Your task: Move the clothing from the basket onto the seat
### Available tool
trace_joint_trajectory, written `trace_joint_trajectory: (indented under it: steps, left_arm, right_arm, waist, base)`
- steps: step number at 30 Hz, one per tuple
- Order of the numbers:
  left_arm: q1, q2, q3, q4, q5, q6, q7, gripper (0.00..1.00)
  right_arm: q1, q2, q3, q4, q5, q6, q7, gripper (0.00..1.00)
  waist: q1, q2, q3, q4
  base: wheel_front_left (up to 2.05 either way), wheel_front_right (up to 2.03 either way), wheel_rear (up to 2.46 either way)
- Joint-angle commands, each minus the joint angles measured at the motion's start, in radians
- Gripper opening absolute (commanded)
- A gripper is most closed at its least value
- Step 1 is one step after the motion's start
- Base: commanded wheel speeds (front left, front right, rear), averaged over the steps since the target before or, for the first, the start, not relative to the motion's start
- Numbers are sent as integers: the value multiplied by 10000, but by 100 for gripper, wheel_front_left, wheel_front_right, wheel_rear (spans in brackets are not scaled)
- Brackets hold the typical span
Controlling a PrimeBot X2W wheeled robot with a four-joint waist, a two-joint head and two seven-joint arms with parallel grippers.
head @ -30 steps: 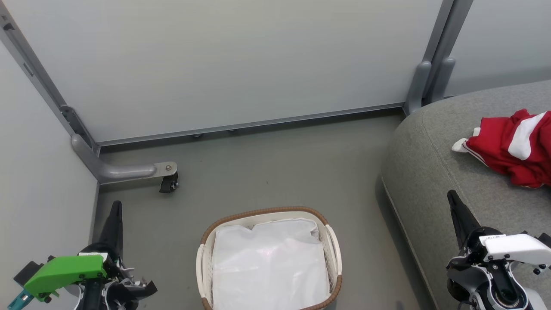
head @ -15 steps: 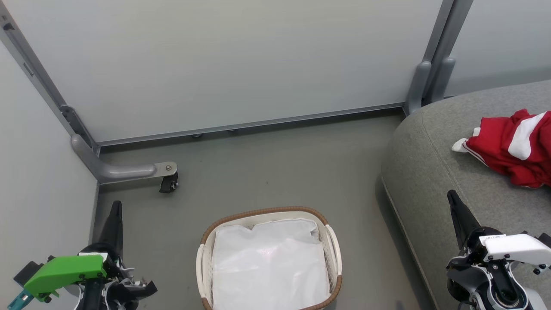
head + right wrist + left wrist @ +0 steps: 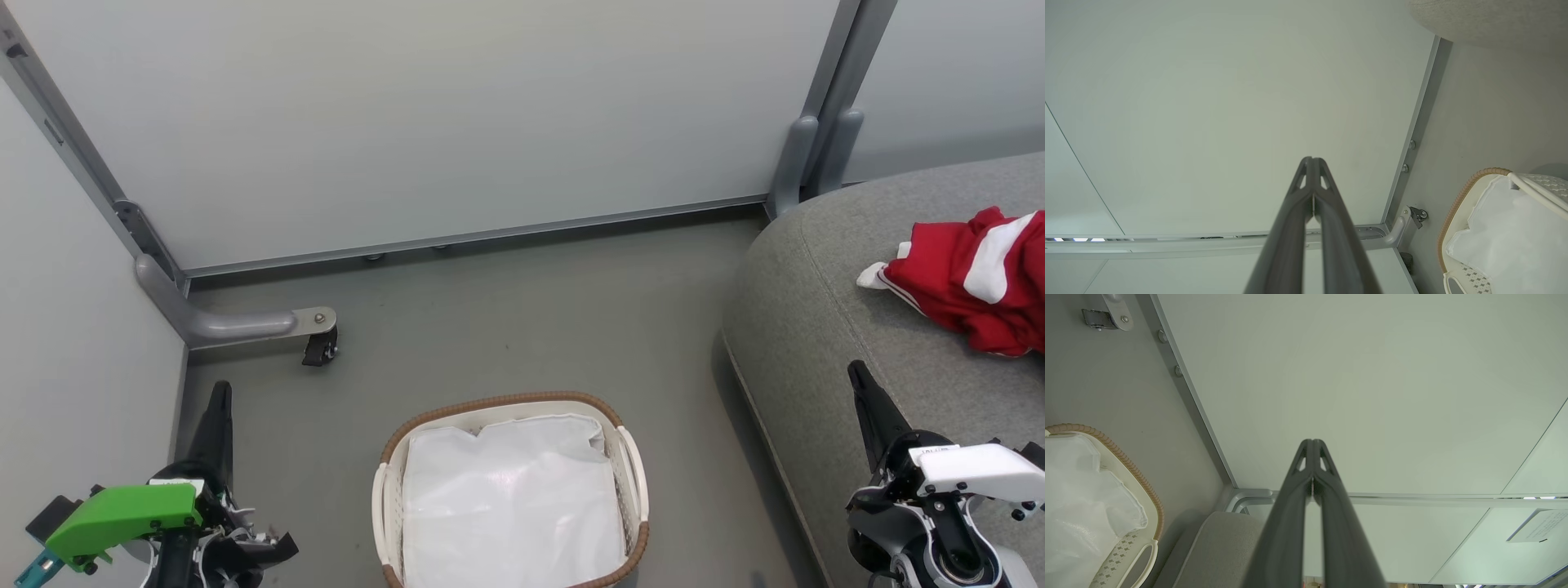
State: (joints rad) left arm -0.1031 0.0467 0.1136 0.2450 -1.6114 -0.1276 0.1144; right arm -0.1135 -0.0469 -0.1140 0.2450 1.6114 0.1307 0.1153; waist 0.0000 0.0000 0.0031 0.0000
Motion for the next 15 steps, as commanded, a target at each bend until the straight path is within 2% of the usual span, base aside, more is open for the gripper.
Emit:
trace_joint_trajectory:
  steps: [1,15]
  left_arm:
    - [-109,66,21,-19,-31,-57,29,0]
    - [-109,66,20,-18,-31,-57,29,0]
  right_arm:
    - [106,-63,-21,-32,31,0,13,0]
    - [106,-63,-20,-32,31,0,13,0]
  waist:
    - [0,0,0,0]
    - [0,0,0,0]
  base:
    - [0,0,0]
    - [0,0,0]
